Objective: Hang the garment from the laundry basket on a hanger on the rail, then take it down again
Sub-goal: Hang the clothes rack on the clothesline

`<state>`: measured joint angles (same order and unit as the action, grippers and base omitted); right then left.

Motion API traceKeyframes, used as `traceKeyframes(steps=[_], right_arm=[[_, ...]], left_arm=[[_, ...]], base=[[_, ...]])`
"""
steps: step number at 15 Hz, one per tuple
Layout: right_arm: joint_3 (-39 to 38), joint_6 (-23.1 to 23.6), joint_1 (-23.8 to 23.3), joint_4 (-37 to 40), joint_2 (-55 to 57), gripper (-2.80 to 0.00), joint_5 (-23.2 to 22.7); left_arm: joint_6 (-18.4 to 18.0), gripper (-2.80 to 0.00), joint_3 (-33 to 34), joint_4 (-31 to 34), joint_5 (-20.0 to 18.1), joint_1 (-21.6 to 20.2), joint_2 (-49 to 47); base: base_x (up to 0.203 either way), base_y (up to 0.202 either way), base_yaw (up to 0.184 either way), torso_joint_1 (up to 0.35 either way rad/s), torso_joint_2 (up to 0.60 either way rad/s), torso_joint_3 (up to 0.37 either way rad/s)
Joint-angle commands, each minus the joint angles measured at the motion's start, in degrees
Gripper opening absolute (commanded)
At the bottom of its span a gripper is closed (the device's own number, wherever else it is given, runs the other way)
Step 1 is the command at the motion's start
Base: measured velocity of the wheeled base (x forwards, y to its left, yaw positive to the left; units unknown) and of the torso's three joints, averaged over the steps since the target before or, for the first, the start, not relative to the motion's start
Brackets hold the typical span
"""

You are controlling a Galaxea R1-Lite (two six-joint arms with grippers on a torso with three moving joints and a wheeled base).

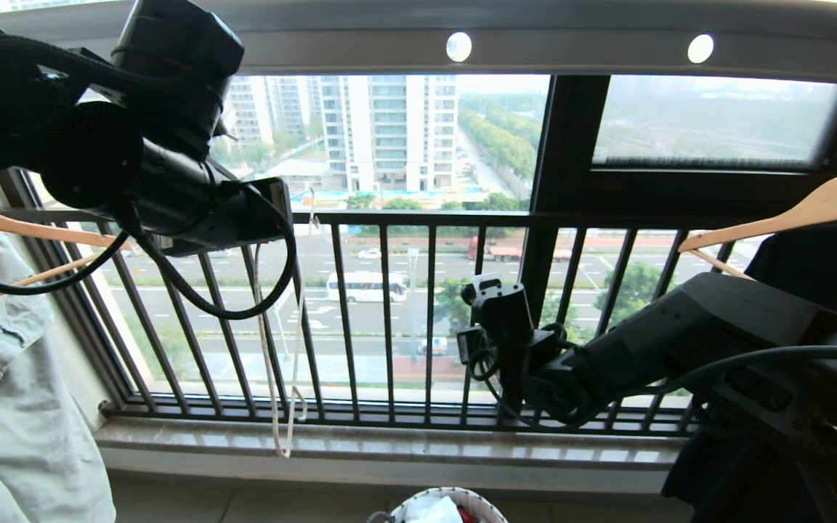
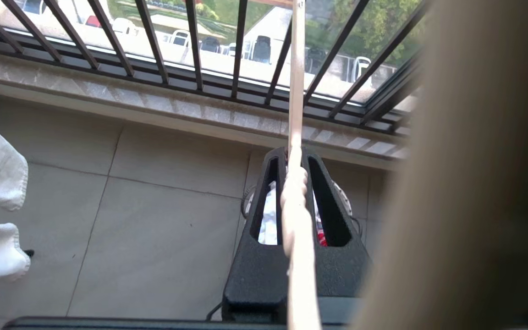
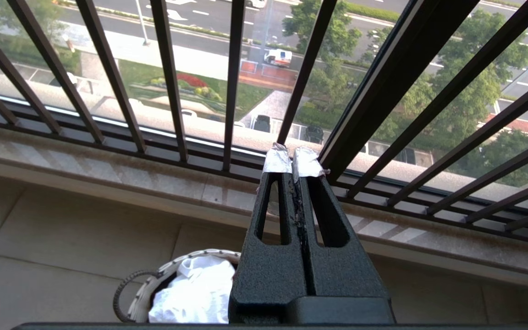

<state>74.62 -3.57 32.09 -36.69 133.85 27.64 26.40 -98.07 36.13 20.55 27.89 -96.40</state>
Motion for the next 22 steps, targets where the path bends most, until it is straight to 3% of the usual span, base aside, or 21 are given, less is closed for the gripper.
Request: traceKeyframes(steps=[1,3,5,8,12,19,22], right_arm=[[0.0,0.0,0.0,-0.2,0.1,-2.80,0.1],[0.0,0.0,0.0,-0.2,0.1,-2.80,0.1],[0.0,0.0,0.1,-0.2,0.1,-2.80,0.1],[0.0,0.0,0.2,-0.2,0.1,-2.80,0.1],[0.0,0.0,0.2,-0.2,0.2,-2.80,0.0],[0.0,0.0,0.5,-0.2,0.9,-2.80,0.1],[0.0,-0.1,1.0,-0.2,0.8,-2.80,0.1]], left_arm=[[0.2,-2.80,-0.9,3.7,0.2,2.2,2.4],[0.3,-2.80,-0.8,6.1,0.5,5.3,6.1],[0.4,-2.80,-1.0,8.8,3.3,9.0,8.3],[3.2,-2.80,-0.9,9.3,10.7,14.8,8.7],[7.6,-2.80,-2.2,9.1,22.0,18.0,6.3],[8.7,-2.80,-3.7,7.9,22.1,17.7,6.7],[8.4,-2.80,-4.2,7.9,22.1,15.1,6.9]], base=[[0.000,0.000,0.000,0.000,0.00,0.000],[0.000,0.000,0.000,0.000,0.00,0.000],[0.000,0.000,0.000,0.000,0.00,0.000],[0.000,0.000,0.000,0.000,0.00,0.000],[0.000,0.000,0.000,0.000,0.00,0.000],[0.000,0.000,0.000,0.000,0.00,0.000],[0.000,0.000,0.000,0.000,0.00,0.000]])
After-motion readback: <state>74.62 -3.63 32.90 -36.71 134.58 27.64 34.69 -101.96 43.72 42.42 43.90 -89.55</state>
